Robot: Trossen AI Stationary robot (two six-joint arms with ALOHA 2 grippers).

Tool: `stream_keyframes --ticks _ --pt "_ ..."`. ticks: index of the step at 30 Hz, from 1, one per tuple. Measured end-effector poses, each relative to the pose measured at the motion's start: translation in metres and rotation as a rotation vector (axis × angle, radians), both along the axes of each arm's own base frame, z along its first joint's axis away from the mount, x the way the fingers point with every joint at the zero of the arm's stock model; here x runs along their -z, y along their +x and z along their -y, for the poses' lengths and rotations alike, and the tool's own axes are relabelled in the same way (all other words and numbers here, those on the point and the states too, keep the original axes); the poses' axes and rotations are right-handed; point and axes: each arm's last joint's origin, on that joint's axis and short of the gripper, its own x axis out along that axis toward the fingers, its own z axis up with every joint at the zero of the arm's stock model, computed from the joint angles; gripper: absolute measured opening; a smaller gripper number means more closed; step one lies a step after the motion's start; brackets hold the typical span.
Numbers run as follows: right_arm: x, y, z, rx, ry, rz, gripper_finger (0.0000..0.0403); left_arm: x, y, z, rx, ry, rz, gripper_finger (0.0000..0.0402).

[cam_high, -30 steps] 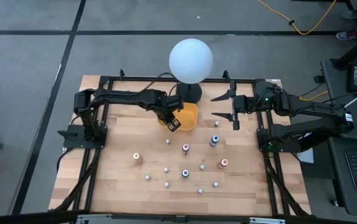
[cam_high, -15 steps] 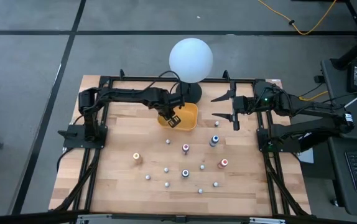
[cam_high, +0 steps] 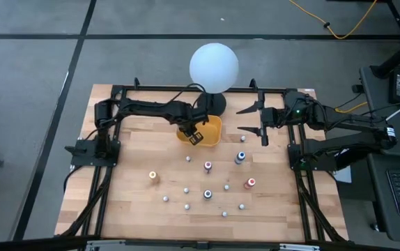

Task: Pick & Place food coloring
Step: Put the left small green food coloring bottle into the yellow bin

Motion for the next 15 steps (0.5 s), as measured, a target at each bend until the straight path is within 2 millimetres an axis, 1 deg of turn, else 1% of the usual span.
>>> stream_keyframes --ticks 7,15 --pt "0.0019 -0.0004 -0.0001 0.000 0.005 -0.020 0.0241 0.0001 -0.0009 -0.0013 -0.006 0.041 -0.018 0.0048" --pt "0.0021 -0.0005 -0.0001 0.001 0.005 -0.022 0.0241 0.0002 -0.0017 -0.0030 0.005 0.045 -0.026 0.0049"
